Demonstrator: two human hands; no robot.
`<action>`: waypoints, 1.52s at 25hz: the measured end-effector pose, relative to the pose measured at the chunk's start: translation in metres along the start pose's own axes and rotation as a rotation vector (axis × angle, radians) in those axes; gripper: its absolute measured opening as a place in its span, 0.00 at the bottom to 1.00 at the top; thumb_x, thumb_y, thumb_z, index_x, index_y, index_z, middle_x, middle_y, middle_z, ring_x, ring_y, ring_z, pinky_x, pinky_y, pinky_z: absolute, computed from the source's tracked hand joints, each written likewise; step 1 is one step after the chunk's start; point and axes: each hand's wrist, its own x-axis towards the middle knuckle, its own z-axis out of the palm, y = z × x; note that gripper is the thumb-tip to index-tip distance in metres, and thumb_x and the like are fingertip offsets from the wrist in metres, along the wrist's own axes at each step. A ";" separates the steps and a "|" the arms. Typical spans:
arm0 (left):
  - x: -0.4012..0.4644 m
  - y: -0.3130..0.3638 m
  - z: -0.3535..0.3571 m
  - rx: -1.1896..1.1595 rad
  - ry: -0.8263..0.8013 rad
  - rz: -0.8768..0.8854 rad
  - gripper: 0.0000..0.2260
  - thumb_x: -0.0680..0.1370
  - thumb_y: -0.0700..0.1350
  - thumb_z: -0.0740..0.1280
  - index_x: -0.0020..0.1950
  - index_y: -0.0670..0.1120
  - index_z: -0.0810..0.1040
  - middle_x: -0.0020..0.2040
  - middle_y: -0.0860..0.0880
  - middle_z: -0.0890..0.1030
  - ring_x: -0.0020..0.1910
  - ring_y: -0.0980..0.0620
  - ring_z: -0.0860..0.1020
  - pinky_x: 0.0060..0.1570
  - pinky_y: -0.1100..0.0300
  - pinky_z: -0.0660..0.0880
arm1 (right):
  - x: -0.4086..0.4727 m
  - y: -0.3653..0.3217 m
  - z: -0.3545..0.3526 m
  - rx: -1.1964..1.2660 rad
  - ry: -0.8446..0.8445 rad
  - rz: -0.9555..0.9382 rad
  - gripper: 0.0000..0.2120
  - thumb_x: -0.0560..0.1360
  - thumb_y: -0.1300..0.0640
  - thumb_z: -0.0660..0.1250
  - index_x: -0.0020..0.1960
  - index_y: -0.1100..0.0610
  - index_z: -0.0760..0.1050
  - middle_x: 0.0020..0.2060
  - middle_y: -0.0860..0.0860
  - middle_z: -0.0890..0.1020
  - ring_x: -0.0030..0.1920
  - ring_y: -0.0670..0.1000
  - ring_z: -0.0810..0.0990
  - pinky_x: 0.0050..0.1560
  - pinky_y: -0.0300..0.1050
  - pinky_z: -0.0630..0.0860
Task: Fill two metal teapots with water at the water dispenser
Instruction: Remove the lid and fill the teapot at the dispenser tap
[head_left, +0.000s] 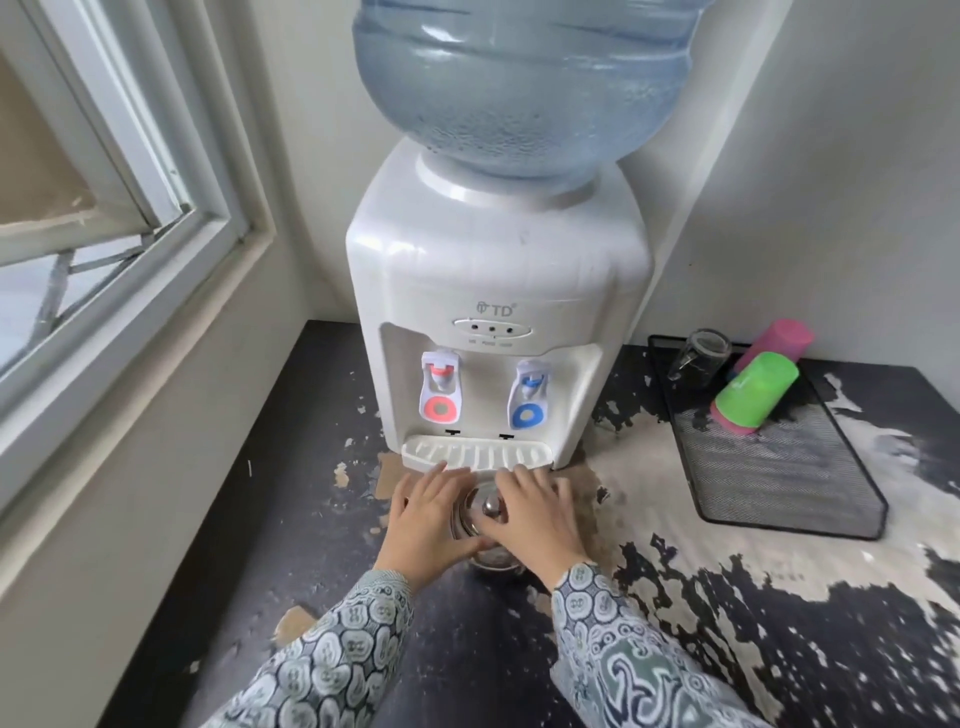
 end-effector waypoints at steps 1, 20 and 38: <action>0.002 -0.001 0.001 -0.022 -0.046 -0.020 0.33 0.68 0.63 0.68 0.70 0.59 0.62 0.70 0.62 0.65 0.72 0.59 0.61 0.73 0.49 0.44 | 0.002 -0.001 0.004 -0.005 0.001 -0.016 0.23 0.71 0.35 0.53 0.55 0.51 0.70 0.53 0.48 0.76 0.56 0.53 0.71 0.53 0.52 0.63; 0.011 -0.001 -0.001 -0.104 -0.155 -0.071 0.37 0.65 0.62 0.71 0.71 0.55 0.62 0.70 0.59 0.65 0.70 0.57 0.63 0.71 0.41 0.37 | 0.007 0.005 0.014 0.371 0.199 -0.153 0.12 0.73 0.53 0.64 0.33 0.57 0.73 0.33 0.51 0.79 0.38 0.49 0.75 0.43 0.46 0.69; 0.013 -0.008 0.001 -0.210 -0.114 -0.069 0.34 0.64 0.60 0.74 0.67 0.59 0.66 0.66 0.62 0.66 0.69 0.59 0.63 0.71 0.44 0.34 | -0.038 0.094 0.050 0.302 0.109 0.301 0.11 0.72 0.52 0.68 0.50 0.56 0.72 0.48 0.51 0.77 0.46 0.54 0.77 0.42 0.47 0.74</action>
